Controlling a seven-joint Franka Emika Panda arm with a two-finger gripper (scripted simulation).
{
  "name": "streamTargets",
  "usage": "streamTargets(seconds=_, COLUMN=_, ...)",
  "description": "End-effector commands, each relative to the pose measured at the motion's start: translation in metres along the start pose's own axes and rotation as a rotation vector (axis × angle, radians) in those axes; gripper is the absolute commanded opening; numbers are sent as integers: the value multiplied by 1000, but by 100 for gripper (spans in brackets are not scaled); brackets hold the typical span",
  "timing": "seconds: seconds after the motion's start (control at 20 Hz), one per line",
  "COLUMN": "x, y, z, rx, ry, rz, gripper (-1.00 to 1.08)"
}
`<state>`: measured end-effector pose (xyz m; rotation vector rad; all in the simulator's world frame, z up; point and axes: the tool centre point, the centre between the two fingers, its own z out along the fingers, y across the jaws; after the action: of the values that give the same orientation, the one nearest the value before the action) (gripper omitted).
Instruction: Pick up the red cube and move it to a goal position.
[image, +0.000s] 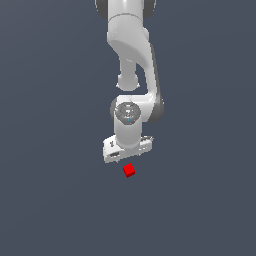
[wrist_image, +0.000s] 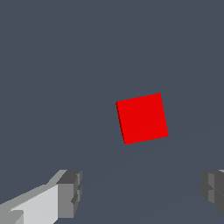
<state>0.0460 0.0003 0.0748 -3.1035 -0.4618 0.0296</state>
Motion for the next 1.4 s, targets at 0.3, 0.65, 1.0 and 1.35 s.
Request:
streamTargets(seconds=0.3, x=29, y=7, z=41, rx=-6, ry=13, rz=-143, gripper=100)
streamTargets(seconds=0.65, x=40, y=8, z=55, rx=-8, ry=18, rz=-193, gripper=100)
streamTargets(seconds=1.0, x=41, y=8, z=54, rx=-8, ry=17, rz=-193, gripper=100)
streamTargets(seconds=1.35, x=41, y=8, z=54, rx=-8, ry=17, rz=-193, gripper=-100)
